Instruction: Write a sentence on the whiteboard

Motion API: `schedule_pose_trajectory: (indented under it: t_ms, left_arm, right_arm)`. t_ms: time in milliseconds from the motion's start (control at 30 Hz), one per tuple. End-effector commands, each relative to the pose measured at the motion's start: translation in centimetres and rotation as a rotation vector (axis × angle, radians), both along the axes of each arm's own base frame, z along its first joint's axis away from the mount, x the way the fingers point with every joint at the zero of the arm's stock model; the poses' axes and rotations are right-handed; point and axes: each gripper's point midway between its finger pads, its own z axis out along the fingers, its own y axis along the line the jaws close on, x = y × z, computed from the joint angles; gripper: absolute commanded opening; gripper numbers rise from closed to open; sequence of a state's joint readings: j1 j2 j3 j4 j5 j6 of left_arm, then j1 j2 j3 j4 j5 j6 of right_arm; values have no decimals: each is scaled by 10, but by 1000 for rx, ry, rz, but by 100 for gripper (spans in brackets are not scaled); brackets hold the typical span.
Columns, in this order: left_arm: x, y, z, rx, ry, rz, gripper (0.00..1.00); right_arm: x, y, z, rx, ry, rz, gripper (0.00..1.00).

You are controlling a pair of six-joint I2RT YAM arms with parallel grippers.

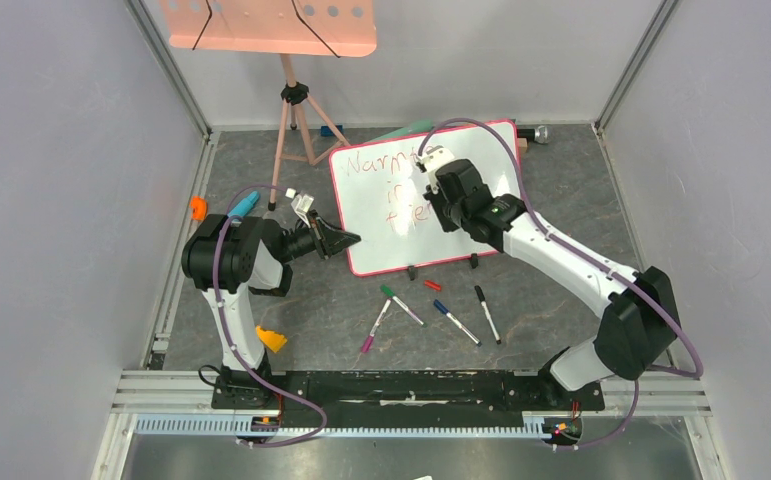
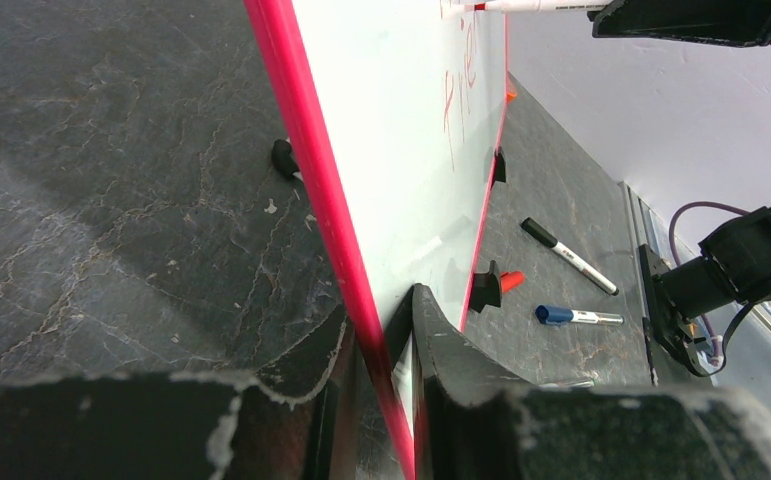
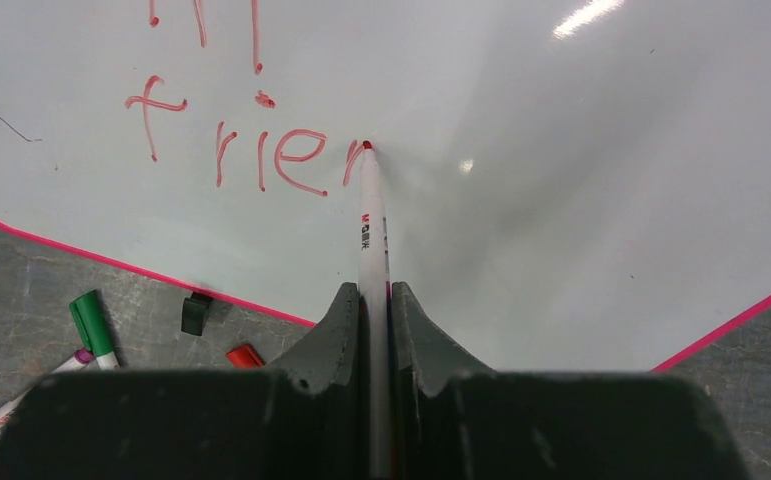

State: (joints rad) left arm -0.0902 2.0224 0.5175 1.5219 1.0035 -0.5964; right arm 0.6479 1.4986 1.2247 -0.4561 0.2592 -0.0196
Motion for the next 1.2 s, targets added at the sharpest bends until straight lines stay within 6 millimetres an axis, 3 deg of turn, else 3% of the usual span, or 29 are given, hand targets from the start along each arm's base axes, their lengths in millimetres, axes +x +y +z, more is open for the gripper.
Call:
schedule_pose_trajectory:
  t_ms: [0,700,900,1167]
  left_arm:
    - [32,18,-2,59,-129,151,7]
    - [31,18,-2,60,-129,149,7]
    - [32,18,-2,60,-128,151,7]
    - [32,18,-2,59,-128,151,7]
  right_arm:
    - [9,-18,1,-22,-31,-60,0]
    - [-17,-24,-33,13,59,-63,0]
    - [-14,-23,-23,19,41,-61,0]
    - [-12,-8,20,113,-23,-1,0]
